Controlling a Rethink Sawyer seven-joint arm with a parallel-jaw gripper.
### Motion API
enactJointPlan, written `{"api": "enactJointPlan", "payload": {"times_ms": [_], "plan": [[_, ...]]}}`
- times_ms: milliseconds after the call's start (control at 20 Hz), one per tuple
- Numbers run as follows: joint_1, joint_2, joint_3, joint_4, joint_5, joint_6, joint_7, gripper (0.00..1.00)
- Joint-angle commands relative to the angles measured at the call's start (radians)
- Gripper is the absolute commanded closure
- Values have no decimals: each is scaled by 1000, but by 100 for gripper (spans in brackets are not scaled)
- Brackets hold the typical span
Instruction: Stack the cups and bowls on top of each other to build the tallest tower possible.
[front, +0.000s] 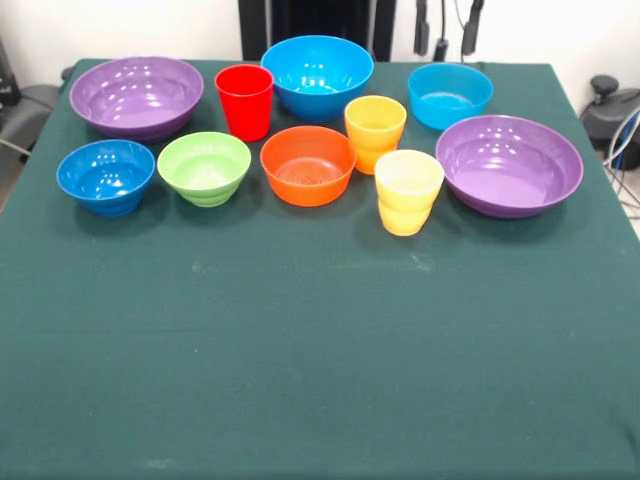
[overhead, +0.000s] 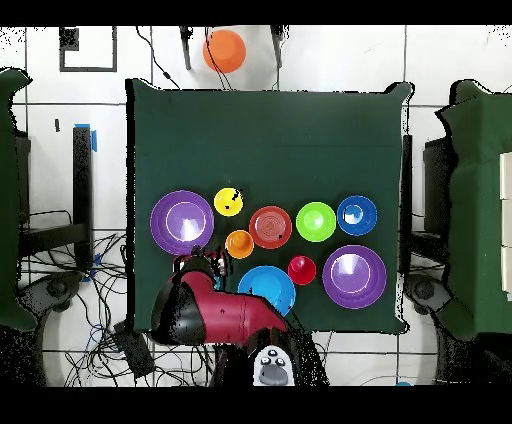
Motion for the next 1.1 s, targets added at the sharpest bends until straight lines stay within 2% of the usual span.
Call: {"api": "enactJointPlan", "payload": {"times_ms": [50,200,400,650,950,1100], "plan": [[31,220,0,-55,-52,-95,149,0],[28,303,-3,-109,-65,-133,127,0],[26,363,-5,-163,-78,-151,111,0],[19,391,4,-187,-79,-177,135,0],[-35,414,56,-196,-79,-183,169,0],[-66,435,83,-205,-104,-204,173,0]]}}
